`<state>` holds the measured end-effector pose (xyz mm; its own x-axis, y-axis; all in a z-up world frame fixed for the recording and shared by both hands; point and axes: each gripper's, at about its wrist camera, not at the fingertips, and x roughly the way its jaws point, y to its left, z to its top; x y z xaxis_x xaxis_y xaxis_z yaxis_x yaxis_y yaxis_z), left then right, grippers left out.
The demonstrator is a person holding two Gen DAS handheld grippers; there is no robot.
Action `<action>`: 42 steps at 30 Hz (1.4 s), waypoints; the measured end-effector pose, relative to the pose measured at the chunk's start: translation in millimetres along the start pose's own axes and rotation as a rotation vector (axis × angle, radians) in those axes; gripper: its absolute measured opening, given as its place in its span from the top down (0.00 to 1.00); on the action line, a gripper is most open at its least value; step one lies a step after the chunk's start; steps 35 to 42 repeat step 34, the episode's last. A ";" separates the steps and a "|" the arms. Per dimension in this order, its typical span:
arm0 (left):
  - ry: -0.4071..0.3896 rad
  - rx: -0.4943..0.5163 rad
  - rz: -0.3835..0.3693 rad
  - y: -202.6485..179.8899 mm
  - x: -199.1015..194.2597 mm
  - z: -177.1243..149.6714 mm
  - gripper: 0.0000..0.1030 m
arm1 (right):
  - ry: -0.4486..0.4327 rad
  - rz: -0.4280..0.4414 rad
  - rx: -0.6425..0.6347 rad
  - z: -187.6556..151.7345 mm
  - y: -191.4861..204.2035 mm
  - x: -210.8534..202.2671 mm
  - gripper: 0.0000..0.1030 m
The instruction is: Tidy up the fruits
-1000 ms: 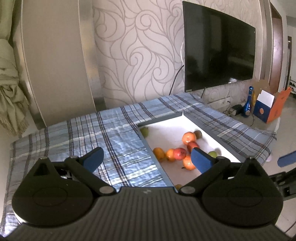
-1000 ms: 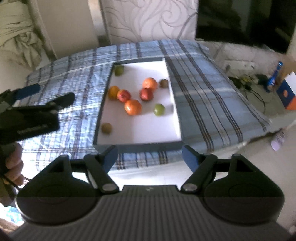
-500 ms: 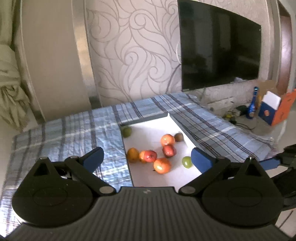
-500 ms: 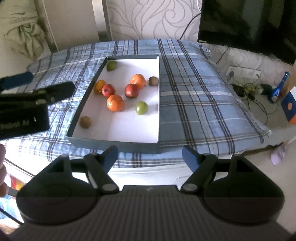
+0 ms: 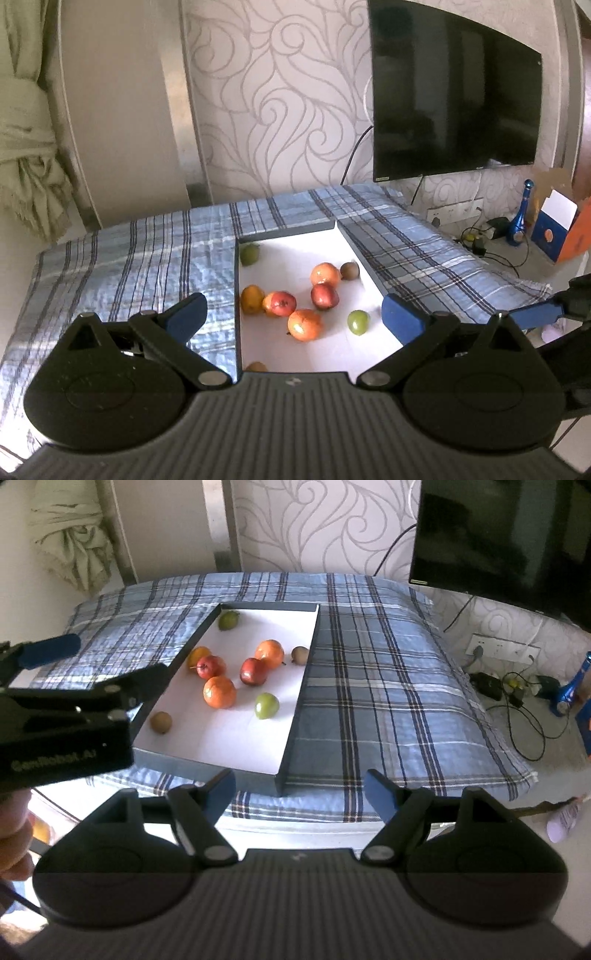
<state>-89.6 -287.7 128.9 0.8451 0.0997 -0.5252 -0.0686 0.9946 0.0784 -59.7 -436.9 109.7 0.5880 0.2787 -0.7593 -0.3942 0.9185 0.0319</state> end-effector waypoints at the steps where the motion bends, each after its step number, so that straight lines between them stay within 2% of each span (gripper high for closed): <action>1: 0.002 -0.006 0.005 1.0 -0.1 0.2 0.01 | -0.003 0.003 -0.007 1.5 0.4 -0.3 0.24; 14: 0.059 -0.012 0.025 -2.9 5.7 -1.2 0.01 | 0.003 0.049 0.019 -5.7 -8.9 1.5 0.24; 25: 0.051 -0.026 0.033 -10.0 11.4 13.3 0.01 | -0.018 0.041 0.033 -1.1 -20.4 -3.1 0.24; 32: 0.065 0.006 -0.010 -23.5 13.5 14.0 0.01 | -0.018 0.046 0.048 -1.1 -27.2 0.2 0.24; 42: 0.058 0.016 -0.015 -27.4 13.5 16.7 0.01 | -0.023 0.042 0.051 0.2 -28.8 -0.5 0.24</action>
